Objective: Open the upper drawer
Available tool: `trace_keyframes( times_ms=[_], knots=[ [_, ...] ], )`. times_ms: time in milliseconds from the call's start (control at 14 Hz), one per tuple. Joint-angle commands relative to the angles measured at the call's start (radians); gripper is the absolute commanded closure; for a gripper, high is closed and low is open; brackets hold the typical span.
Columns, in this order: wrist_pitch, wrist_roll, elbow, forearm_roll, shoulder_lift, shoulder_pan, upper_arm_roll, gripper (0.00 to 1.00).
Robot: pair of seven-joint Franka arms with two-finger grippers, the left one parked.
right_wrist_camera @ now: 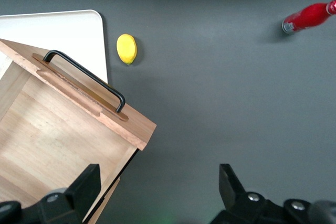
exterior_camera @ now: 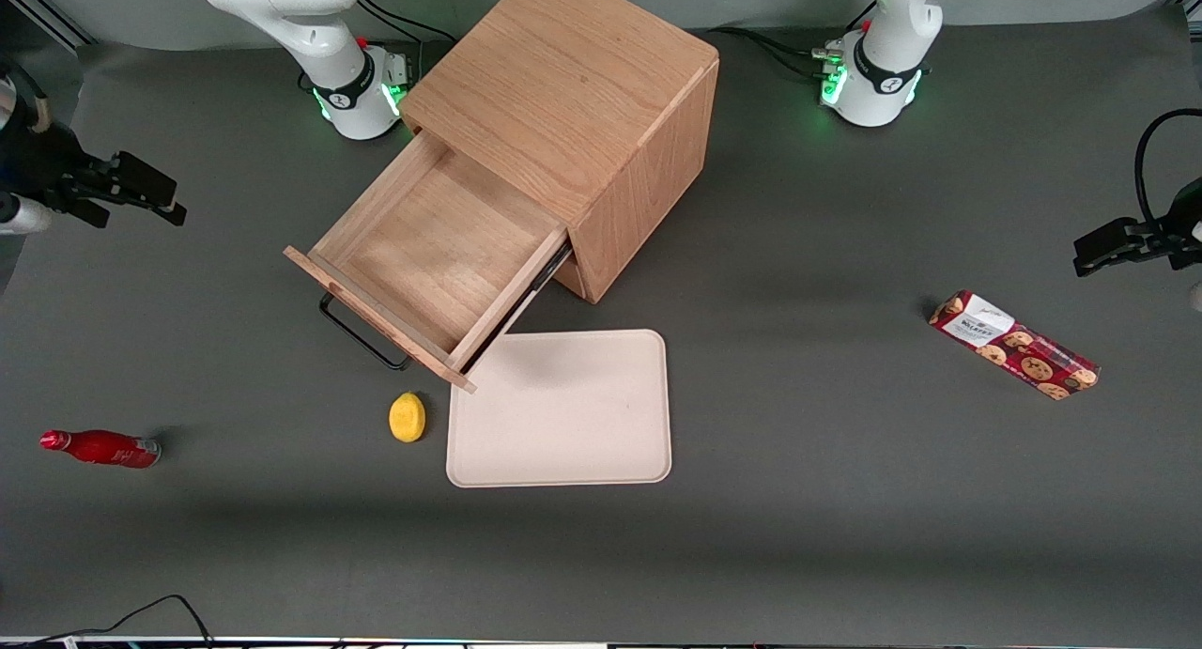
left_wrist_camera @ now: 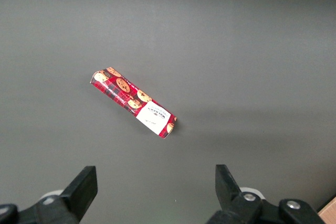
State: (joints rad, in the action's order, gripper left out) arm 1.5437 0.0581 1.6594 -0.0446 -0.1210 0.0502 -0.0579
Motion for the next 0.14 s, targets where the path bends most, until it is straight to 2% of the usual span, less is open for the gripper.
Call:
trace_keyframes(
  times_ms=[0, 71],
  knots=[
    [-0.022, 0.031, -0.007, 0.018, -0.009, 0.0, 0.004, 0.0],
    [-0.022, 0.029, -0.007, 0.018, -0.006, 0.003, 0.004, 0.0]
  ],
)
